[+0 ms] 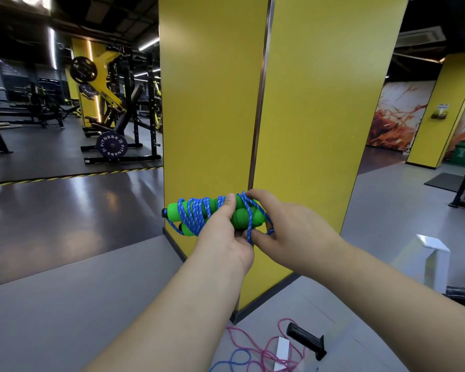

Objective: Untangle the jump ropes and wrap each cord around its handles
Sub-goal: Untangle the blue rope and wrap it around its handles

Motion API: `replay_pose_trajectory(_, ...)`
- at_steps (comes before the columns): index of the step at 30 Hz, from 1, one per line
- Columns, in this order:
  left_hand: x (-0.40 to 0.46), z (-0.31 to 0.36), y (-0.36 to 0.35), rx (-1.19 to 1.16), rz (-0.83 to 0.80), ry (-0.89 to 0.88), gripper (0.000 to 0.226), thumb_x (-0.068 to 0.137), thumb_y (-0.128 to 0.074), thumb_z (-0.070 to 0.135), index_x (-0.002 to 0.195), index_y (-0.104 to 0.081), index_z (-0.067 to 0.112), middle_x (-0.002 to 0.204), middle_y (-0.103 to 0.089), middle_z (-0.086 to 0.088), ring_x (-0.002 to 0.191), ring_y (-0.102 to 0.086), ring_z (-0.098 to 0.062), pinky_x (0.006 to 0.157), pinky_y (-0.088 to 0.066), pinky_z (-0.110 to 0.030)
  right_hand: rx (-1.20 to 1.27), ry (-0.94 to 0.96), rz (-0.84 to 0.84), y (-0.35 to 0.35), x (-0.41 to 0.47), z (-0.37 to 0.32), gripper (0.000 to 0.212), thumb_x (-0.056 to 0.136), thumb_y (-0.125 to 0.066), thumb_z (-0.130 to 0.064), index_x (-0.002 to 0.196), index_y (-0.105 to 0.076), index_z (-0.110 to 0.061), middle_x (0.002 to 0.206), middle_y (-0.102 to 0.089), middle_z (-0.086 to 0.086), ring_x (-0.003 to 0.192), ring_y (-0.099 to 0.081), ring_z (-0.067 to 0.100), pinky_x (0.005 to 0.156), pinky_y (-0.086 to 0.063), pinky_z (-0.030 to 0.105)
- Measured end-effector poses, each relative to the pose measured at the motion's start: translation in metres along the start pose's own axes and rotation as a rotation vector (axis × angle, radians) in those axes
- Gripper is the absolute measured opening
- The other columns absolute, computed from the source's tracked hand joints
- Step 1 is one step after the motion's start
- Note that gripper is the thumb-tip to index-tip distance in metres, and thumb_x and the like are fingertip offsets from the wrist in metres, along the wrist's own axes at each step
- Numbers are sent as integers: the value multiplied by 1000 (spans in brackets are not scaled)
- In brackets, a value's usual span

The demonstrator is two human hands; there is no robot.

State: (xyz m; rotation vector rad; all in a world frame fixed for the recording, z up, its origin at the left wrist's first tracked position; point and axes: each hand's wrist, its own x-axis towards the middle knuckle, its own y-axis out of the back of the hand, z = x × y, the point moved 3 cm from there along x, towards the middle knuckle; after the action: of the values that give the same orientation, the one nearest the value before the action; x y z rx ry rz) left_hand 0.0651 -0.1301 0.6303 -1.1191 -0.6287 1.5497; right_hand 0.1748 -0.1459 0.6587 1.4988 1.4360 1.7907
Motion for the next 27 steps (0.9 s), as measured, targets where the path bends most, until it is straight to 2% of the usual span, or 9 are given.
replay_pose_trajectory(2, -2, 1, 0, 64, -32, 19, 20, 90, -78, 19, 97, -65, 6, 66, -75, -11, 73, -73, -28, 84, -61, -50, 20, -20, -19, -2, -1, 2, 63, 89, -58, -47, 144, -26, -47, 73, -58, -13, 73, -61, 16, 60, -51, 37)
replay_pose_trajectory(5, -7, 1, -5, 157, -95, 84, 24, 88, -80, 21, 103, -71, 5, 80, -79, -12, 80, -77, -31, 77, -61, -46, 300, -120, -53, -5, -2, 7, 74, 78, -65, -55, 142, -26, -57, 85, -65, -16, 73, -64, 10, 66, -56, 37)
replay_pose_trajectory(8, -10, 1, -8, 212, -106, 122, 26, 88, -81, 22, 105, -72, 4, 95, -79, -13, 94, -76, -32, 92, -59, -46, 469, -180, -52, -7, 1, 6, 82, 65, -63, -59, 139, -30, -59, 96, -68, -18, 75, -67, 6, 70, -59, 38)
replay_pose_trajectory(12, -9, 6, -9, 273, -139, 140, 24, 91, -76, 17, 111, -71, 3, 104, -78, -15, 99, -76, -29, 93, -59, -40, 503, -189, -62, -3, 8, 8, 56, 77, -69, -45, 126, -42, -55, 89, -69, -12, 70, -66, 13, 65, -59, 40)
replay_pose_trajectory(16, -13, 16, -4, 442, -127, 68, 16, 88, -65, 10, 103, -69, 9, 108, -74, -12, 93, -68, -31, 91, -54, -35, 538, -227, -4, 5, 8, 17, 48, 84, -70, -35, 123, -47, -48, 87, -68, -10, 61, -59, 5, 57, -52, 27)
replay_pose_trajectory(18, -17, 21, -3, 626, -66, -94, 27, 78, -65, 14, 105, -64, 12, 110, -64, -8, 91, -60, -29, 80, -46, -35, 586, -255, 49, 10, 9, 21, 45, 83, -70, -32, 121, -50, -46, 85, -67, -9, 56, -54, 1, 50, -47, 20)
replay_pose_trajectory(20, -21, 31, -2, 868, 33, -388, 63, 72, -69, 15, 130, -47, 20, 127, -48, -4, 106, -52, -25, 79, -43, -32, 624, -279, 69, 16, 9, 24, 43, 84, -71, -31, 120, -51, -45, 84, -66, -9, 54, -51, 0, 47, -43, 18)
replay_pose_trajectory(24, -35, 43, -16, 1721, -117, -1294, 95, 71, -65, 9, 151, -25, 38, 145, -30, 2, 134, -31, -25, 108, -31, -40, 656, -289, 42, 23, 7, 25, 43, 84, -71, -28, 121, -53, -43, 88, -65, -6, 57, -53, 1, 49, -44, 18)
replay_pose_trajectory(27, -22, 43, -22, 2210, -186, -1542, 102, 74, -72, 16, 158, -17, 36, 155, -38, 1, 149, -24, -30, 118, -18, -49, 694, -242, -14, 28, 7, 18, 47, 83, -72, -22, 123, -55, -42, 91, -68, -4, 63, -57, 4, 53, -47, 20)
